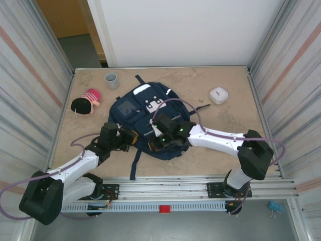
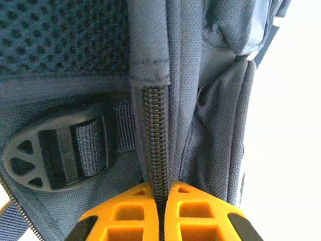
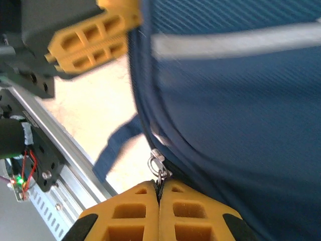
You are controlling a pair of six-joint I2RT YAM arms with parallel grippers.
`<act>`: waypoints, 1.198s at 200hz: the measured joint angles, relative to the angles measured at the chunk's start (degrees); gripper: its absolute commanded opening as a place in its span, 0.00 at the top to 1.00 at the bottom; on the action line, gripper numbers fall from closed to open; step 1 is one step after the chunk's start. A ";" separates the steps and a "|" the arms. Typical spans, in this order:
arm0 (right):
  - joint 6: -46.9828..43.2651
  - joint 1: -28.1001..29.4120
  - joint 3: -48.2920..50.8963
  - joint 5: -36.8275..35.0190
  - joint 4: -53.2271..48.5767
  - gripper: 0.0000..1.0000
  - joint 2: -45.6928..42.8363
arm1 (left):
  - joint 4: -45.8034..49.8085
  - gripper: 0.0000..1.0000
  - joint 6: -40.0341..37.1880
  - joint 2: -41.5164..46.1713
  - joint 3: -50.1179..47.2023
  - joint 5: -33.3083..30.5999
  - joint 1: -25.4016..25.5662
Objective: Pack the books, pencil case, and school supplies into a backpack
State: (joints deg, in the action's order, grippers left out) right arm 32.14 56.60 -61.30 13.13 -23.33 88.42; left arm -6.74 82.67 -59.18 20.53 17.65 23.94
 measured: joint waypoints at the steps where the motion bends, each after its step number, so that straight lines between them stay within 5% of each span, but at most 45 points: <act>1: -0.11 -0.15 0.15 0.00 -0.26 1.00 -0.28 | 0.09 1.00 -0.13 0.02 0.04 0.09 -0.15; 47: -4.02 -7.08 4.55 0.22 -7.10 1.00 -6.14 | 7.30 1.00 -7.74 0.48 2.71 4.26 -8.72; 74: -4.83 -7.72 4.55 1.01 -7.67 1.00 -6.16 | 9.18 0.66 -9.42 0.59 3.93 5.46 -9.27; 101: -4.81 -7.08 4.50 1.95 -7.87 1.00 -6.10 | 11.54 0.53 -7.80 3.65 3.93 3.82 -5.92; 146: -5.29 -4.79 3.19 2.40 -8.92 1.00 -4.76 | 12.74 0.52 0.22 12.41 0.70 2.23 5.40; 203: -5.66 -4.11 3.02 3.26 -8.79 1.00 -4.76 | 12.46 0.51 4.44 12.79 -0.09 0.70 7.61; 239: -5.46 -4.07 3.02 3.30 -8.17 1.00 -4.85 | 9.86 0.81 5.60 8.96 -0.50 -0.07 9.18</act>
State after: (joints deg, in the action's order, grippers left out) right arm 26.68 52.53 -58.28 16.43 -31.51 83.57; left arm 3.11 88.27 -50.22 20.03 17.58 33.12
